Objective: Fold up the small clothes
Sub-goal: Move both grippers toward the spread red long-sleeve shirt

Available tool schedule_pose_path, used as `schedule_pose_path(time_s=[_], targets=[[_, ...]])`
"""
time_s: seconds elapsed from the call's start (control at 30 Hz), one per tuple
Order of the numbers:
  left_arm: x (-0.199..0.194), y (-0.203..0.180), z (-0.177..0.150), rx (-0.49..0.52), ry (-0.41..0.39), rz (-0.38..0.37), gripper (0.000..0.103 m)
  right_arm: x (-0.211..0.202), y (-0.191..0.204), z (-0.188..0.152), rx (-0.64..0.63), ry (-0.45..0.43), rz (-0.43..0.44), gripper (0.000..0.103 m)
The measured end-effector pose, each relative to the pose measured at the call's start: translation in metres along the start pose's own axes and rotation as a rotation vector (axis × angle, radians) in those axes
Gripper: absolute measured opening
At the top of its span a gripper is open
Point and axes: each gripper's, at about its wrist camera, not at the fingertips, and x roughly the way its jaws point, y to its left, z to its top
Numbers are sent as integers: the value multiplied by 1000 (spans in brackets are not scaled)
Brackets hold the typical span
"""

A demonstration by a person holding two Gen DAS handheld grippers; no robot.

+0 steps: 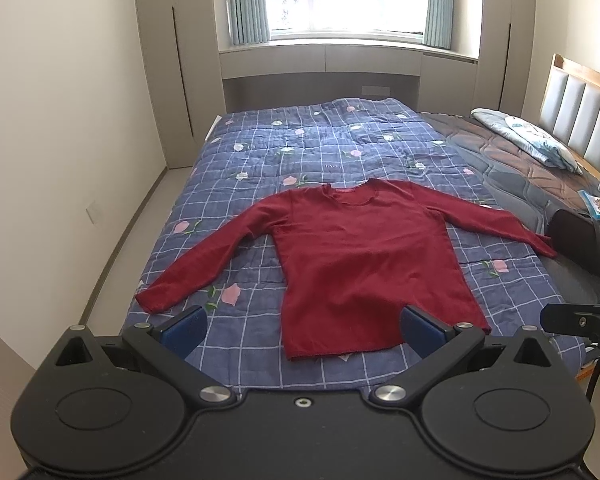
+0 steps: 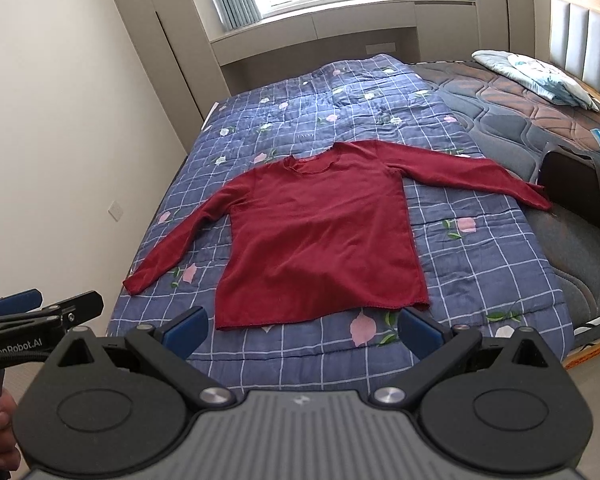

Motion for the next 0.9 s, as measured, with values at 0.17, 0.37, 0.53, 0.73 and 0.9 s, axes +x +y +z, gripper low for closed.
schedule_pose_path(time_s=[0.17, 0.37, 0.53, 0.73, 0.9], targets=[[7, 6, 0, 4, 20, -16, 102, 5, 6, -1, 3, 13, -27, 103], [18, 12, 1, 10, 43, -47, 102, 11, 14, -3, 6, 32, -72, 103], [29, 18, 1, 13, 62, -71, 102, 21, 19, 0, 21, 73, -140, 103], [45, 28, 4, 12, 103, -87, 102, 35, 20, 4, 39, 124, -205, 103], [60, 31, 8, -1, 146, -95, 103, 44, 22, 11, 41, 181, -247, 103]])
